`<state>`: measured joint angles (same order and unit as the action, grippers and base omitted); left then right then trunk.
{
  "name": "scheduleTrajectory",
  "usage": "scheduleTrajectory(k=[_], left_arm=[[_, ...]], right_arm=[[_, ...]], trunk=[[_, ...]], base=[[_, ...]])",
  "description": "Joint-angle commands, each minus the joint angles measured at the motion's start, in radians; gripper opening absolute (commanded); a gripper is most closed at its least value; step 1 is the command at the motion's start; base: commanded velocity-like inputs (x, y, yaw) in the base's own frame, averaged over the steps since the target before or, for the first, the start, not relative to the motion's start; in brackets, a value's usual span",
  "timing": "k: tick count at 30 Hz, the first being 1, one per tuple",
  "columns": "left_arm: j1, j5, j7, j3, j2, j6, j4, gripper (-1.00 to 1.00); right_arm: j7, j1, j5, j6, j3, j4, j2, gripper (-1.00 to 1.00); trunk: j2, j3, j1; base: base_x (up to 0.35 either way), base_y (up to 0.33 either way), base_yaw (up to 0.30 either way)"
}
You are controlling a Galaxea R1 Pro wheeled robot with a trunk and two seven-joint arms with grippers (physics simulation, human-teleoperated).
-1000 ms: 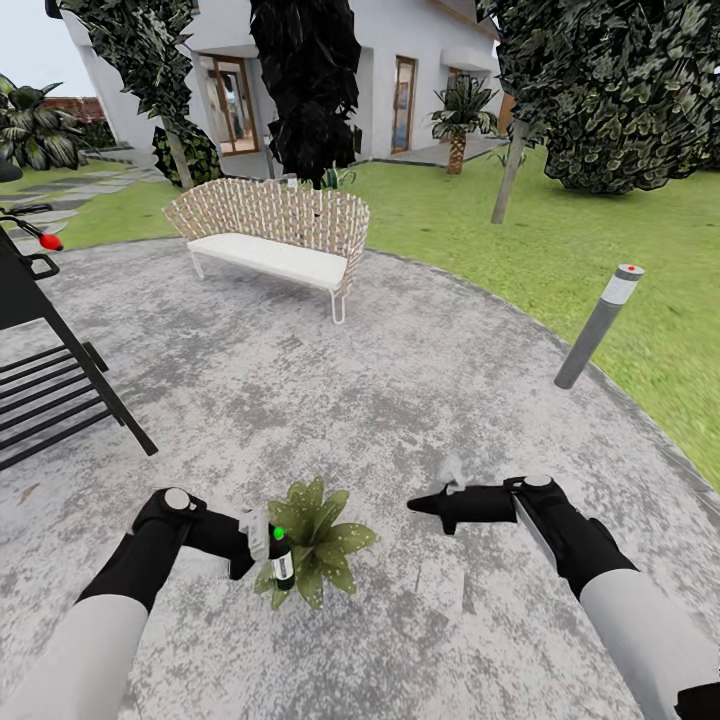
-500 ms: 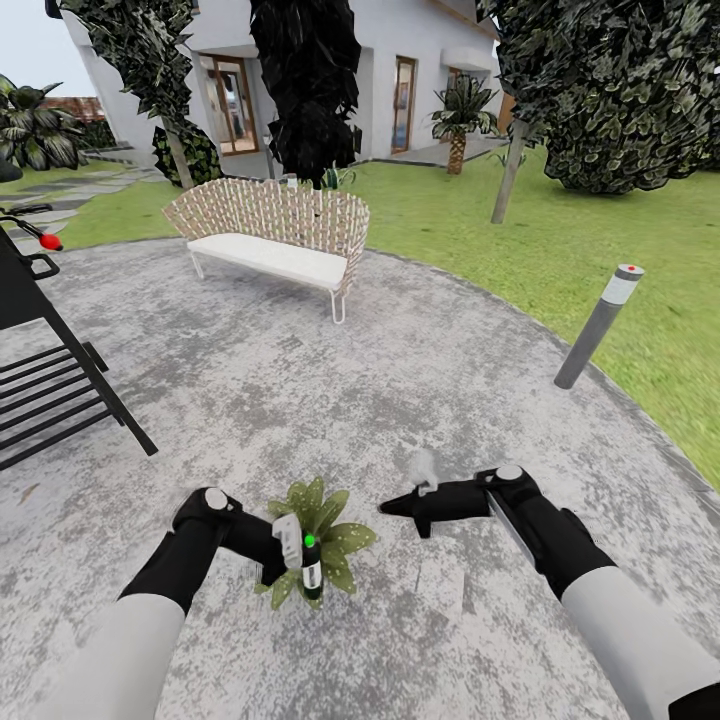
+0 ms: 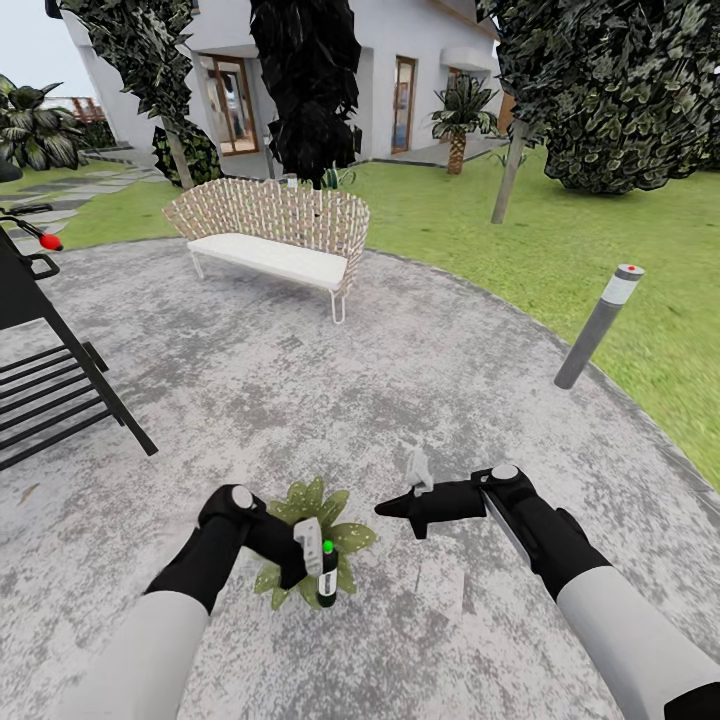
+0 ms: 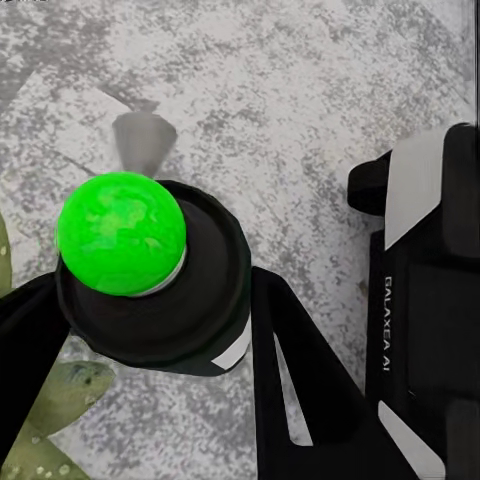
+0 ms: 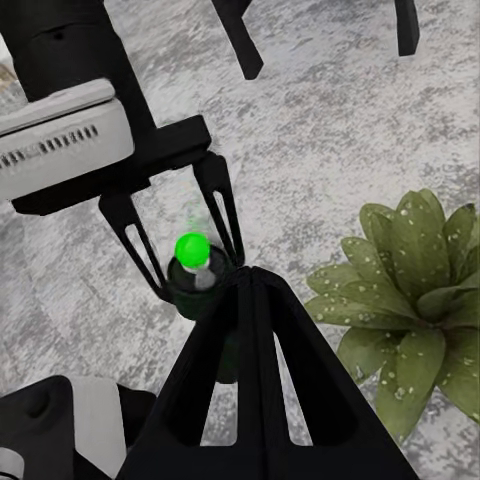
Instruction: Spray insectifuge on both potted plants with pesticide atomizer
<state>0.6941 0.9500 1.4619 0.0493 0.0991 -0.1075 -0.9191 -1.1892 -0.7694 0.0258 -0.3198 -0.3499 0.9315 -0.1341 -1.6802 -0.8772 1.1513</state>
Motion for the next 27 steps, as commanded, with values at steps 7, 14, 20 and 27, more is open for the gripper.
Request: scheduleTrajectory(k=[7,14,20,27], left_arm=[[0.001,0.006,0.008,-0.021,0.025,-0.011,-0.003,-1.00],[0.004,0.006,0.006,-0.022,0.036,-0.077,-0.049,-1.00],[0.004,0.006,0.006,-0.023,0.041,-0.084,-0.065,-1.00],[0.004,0.006,0.006,-0.023,0.062,-0.086,-0.067,-1.00]], right_arm=[[-0.001,-0.001,0.003,-0.008,-0.003,0.000,-0.001,-1.00],[-0.001,-0.001,0.003,-0.008,-0.003,0.000,-0.001,-1.00],[-0.001,-0.001,0.003,-0.008,-0.004,0.000,-0.001,-1.00],[-0.001,-0.001,0.003,-0.008,-0.004,0.000,0.000,-1.00]], trunk=[[0.000,-0.001,0.000],[0.000,-0.001,0.000],[0.000,-0.001,0.000],[0.000,-0.001,0.000]], base=[[0.000,0.000,0.000],[0.000,0.000,0.000],[0.000,0.000,0.000],[0.000,0.000,0.000]])
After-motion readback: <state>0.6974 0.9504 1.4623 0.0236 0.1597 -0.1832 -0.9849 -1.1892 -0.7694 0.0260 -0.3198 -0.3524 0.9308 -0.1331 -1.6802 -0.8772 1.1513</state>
